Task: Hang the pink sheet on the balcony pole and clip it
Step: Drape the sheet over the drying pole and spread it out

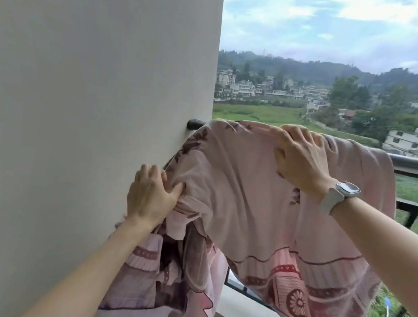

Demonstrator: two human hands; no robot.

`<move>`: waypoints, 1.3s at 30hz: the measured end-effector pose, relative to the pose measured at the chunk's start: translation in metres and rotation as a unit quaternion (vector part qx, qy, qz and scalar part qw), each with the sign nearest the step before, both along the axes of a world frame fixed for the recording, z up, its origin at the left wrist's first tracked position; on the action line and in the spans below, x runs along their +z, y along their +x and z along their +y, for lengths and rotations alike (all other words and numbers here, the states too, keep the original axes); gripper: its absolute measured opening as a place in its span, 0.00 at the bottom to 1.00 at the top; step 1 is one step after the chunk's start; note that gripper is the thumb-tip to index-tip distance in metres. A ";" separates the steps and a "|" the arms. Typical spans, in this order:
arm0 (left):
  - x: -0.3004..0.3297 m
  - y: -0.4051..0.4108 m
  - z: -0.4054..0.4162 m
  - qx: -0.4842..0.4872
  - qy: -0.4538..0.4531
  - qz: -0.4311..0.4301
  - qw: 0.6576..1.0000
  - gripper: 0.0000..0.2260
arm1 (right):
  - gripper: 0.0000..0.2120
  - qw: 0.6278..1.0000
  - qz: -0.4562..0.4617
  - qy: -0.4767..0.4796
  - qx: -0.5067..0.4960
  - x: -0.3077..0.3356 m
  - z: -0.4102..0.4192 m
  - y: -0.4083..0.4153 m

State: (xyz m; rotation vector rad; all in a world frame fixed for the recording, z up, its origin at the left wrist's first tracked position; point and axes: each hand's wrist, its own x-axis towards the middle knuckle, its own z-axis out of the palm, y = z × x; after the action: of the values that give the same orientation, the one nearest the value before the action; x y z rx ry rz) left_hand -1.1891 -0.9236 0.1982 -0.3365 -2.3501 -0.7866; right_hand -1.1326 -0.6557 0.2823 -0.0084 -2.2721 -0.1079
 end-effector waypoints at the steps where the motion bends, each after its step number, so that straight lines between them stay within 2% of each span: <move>1: -0.002 -0.001 0.002 -0.028 0.023 0.028 0.999 0.20 | 0.19 1.000 0.012 0.008 0.004 -0.003 0.002 0.002; 3: -0.008 0.002 0.009 -0.102 0.029 0.064 0.992 0.27 | 0.20 0.999 0.036 0.033 0.006 -0.013 0.004 0.006; 4: -0.013 0.005 0.015 -0.129 0.001 0.088 0.988 0.30 | 0.20 0.998 0.048 0.042 0.001 -0.018 0.005 0.010; 8: -0.031 0.009 0.047 -0.163 -0.241 0.142 0.946 0.37 | 0.20 0.993 0.090 0.071 -0.020 -0.041 0.011 0.026; 9: -0.034 0.008 0.052 -0.156 -0.283 0.148 0.935 0.36 | 0.20 0.992 0.095 0.082 -0.026 -0.047 0.015 0.030; 10: -0.034 0.006 0.055 -0.146 -0.295 0.169 0.929 0.30 | 0.21 0.991 0.094 0.087 -0.037 -0.053 0.019 0.034; 12: -0.030 0.000 0.058 -0.145 -0.235 0.217 0.936 0.12 | 0.25 0.992 0.079 0.075 -0.069 -0.059 0.031 0.043; 15: -0.016 -0.001 0.061 -0.202 -0.100 0.188 0.956 0.13 | 0.31 0.986 0.092 0.027 -0.134 -0.059 0.054 0.060; 18: -0.005 0.012 0.069 -0.228 -0.009 0.175 0.958 0.09 | 0.34 0.978 0.098 -0.080 -0.163 -0.063 0.068 0.076; 21: 0.000 0.030 0.075 -0.215 0.028 0.195 0.956 0.04 | 0.18 0.971 0.097 -0.182 -0.120 -0.070 0.073 0.081; 23: 0.004 0.038 0.077 -0.208 0.050 0.177 0.961 0.03 | 0.10 0.971 0.101 -0.205 -0.073 -0.069 0.075 0.083; 27: 0.020 0.054 0.087 -0.170 0.065 0.150 0.972 0.04 | 0.09 0.973 0.114 -0.199 0.004 -0.040 0.080 0.097; 30: 0.039 0.077 0.118 -0.175 -0.002 0.170 0.970 0.04 | 0.08 0.972 0.136 -0.185 0.054 0.009 0.084 0.105; 32: 0.054 0.097 0.149 -0.211 -0.019 0.151 0.965 0.08 | 0.07 0.974 0.129 -0.175 0.060 0.044 0.092 0.109; 35: 0.072 0.133 0.194 -0.260 -0.021 0.131 0.957 0.21 | 0.07 0.977 0.105 -0.185 0.030 0.089 0.115 0.118; 37: 0.072 0.159 0.220 -0.291 -0.021 0.125 0.948 0.32 | 0.07 0.971 0.100 -0.218 0.004 0.116 0.128 0.121; 39: 0.061 0.182 0.244 -0.294 -0.050 0.120 0.947 0.39 | 0.07 0.950 0.122 -0.286 -0.015 0.137 0.140 0.120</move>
State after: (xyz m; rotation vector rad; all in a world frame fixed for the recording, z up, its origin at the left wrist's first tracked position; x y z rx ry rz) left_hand -1.0073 -0.6792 0.2591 -1.1468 -2.0712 -0.8322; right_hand -1.0126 -0.5158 0.4197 -0.3414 -1.9815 0.5118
